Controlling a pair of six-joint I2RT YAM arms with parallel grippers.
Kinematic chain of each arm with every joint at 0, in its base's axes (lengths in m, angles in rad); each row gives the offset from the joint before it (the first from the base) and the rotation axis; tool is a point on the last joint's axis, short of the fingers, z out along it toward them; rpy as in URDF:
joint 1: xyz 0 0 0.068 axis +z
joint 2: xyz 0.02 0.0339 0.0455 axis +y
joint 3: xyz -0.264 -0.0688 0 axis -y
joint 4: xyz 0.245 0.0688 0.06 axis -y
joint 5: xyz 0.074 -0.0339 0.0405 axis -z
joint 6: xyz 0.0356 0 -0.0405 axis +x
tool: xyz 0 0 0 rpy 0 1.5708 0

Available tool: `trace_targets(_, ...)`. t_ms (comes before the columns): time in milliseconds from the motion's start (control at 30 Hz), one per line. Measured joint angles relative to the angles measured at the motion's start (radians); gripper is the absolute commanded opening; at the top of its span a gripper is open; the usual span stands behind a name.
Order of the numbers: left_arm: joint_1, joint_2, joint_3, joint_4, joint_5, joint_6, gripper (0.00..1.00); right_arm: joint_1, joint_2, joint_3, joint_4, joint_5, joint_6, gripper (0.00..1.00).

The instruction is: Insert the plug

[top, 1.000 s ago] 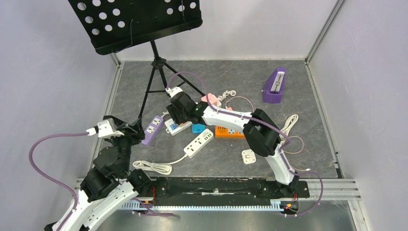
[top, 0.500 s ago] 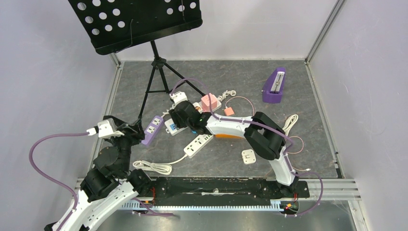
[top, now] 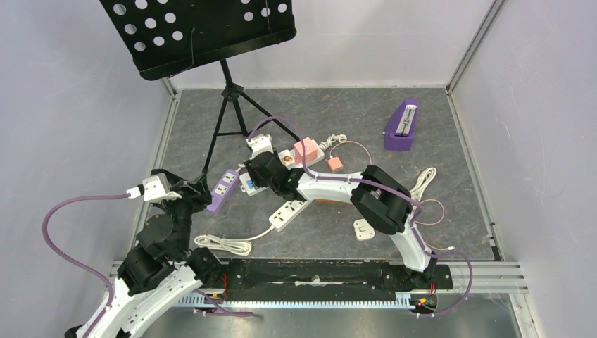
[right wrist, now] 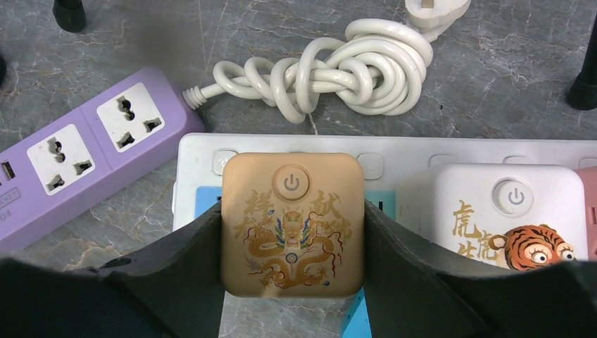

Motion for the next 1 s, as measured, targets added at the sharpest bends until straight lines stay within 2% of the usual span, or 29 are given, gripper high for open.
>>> trace_targets(67,0.0,0.0,0.0,0.0,-0.001,0.0,0.68,0.0,-0.002,0.014,-0.013,0.003,0.002,0.24)
trace_targets(167,0.0,0.002,0.0,0.0,-0.005,-0.001,0.71,-0.006,-0.001,0.049,-0.066,-0.008,0.01,0.39)
trace_targets(300,0.0,0.023,0.0,0.0,-0.006,-0.007,0.77,-0.031,0.005,0.119,-0.176,-0.052,0.016,0.78)
trace_targets(367,0.0,0.042,0.0,0.0,-0.003,-0.011,0.79,-0.054,0.01,0.165,-0.237,-0.089,0.016,0.91)
trace_targets(400,0.0,0.053,0.0,0.0,-0.001,-0.012,0.81,-0.068,0.01,0.186,-0.259,-0.114,0.02,0.94)
trace_targets(533,0.0,0.098,0.002,0.0,0.022,-0.012,0.84,-0.114,0.0,0.247,-0.27,-0.184,0.01,0.97)
trace_targets(667,0.0,0.156,0.016,0.0,0.061,-0.013,0.84,-0.15,-0.065,0.214,-0.274,-0.224,0.009,0.92)
trace_targets(833,0.0,0.196,0.022,0.0,0.154,-0.023,0.84,-0.164,-0.274,0.015,-0.271,-0.223,0.013,0.8)
trace_targets(1000,0.0,0.229,0.022,0.002,0.262,-0.027,0.84,-0.196,-0.529,-0.264,-0.255,-0.194,0.032,0.76)
